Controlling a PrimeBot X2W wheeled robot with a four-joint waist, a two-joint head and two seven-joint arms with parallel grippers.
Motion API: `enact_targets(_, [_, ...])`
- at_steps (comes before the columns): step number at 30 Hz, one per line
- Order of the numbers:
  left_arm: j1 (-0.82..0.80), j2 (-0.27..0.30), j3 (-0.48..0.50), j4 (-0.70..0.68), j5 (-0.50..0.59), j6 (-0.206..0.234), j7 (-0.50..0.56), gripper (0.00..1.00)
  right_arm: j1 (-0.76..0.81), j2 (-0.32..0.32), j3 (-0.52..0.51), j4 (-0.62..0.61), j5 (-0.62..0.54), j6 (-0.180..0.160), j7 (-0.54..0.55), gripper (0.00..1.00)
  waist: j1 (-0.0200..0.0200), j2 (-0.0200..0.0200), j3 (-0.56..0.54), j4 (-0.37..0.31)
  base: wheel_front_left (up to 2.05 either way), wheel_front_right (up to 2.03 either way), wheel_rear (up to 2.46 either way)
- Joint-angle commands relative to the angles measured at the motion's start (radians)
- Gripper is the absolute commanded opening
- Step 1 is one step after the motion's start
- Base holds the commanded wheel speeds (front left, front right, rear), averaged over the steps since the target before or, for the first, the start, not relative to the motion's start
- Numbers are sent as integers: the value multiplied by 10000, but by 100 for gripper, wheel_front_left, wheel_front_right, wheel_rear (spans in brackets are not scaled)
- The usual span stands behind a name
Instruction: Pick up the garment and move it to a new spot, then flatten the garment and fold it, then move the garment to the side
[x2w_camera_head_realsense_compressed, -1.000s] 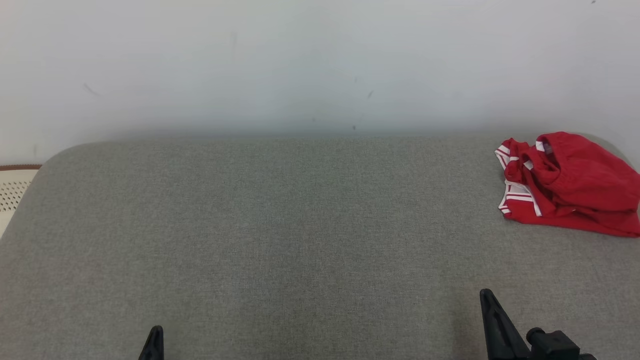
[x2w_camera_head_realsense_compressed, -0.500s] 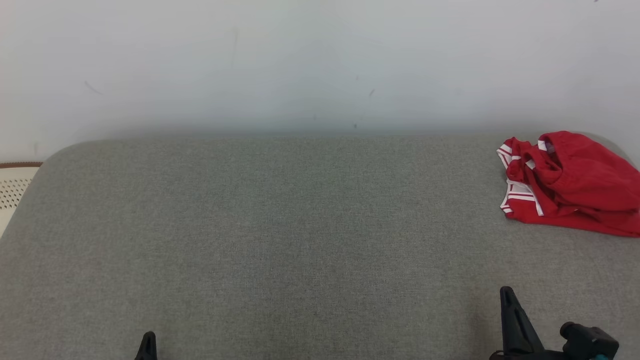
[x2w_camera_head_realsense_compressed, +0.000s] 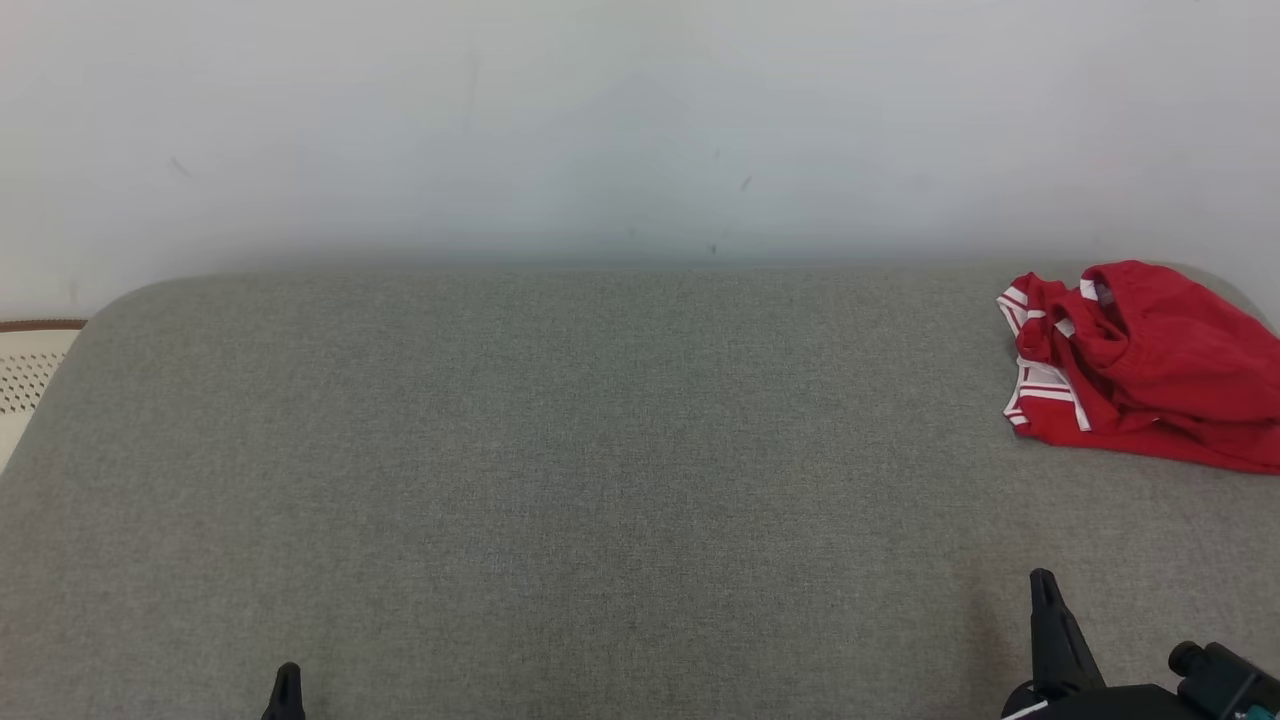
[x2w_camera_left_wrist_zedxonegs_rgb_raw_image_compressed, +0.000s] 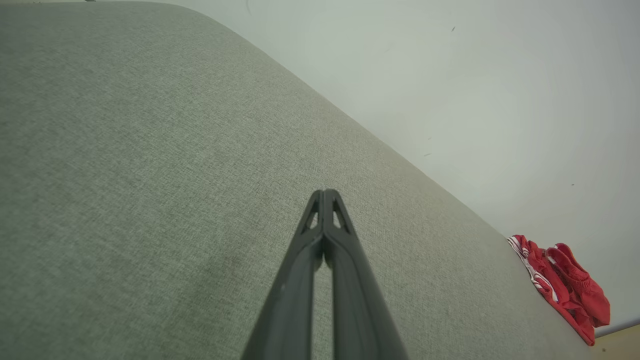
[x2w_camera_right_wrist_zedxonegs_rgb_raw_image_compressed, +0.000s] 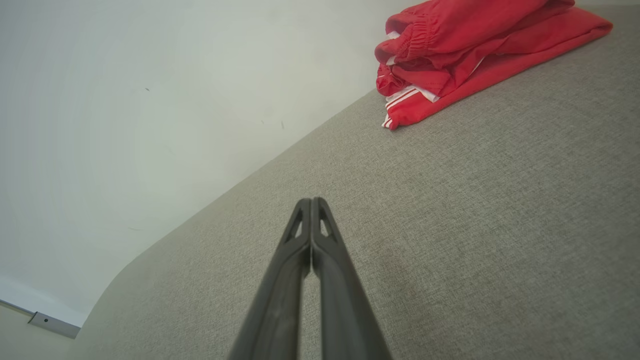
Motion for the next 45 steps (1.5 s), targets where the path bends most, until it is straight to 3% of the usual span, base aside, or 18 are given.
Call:
enact_targets(1, [-269, 41, 49, -53, -318, -84, 42, 0, -207, -71, -72, -93, 329, -1, 50, 0, 0, 0, 2, 2, 0, 0, 0])
enact_targets(24, [-526, -24, 208, 307, -3445, -411, 684, 0, -480, -42, -681, 134, 3673, -1, 931, 0, 0, 0, 73, 51, 0, 0, 0])
enact_targets(45, [-724, -77, 305, 557, -5635, -637, 1128, 0, -664, 28, -1171, 319, 5974, 0, 1611, 0, -1, 0, 134, 94, 0, 0, 0])
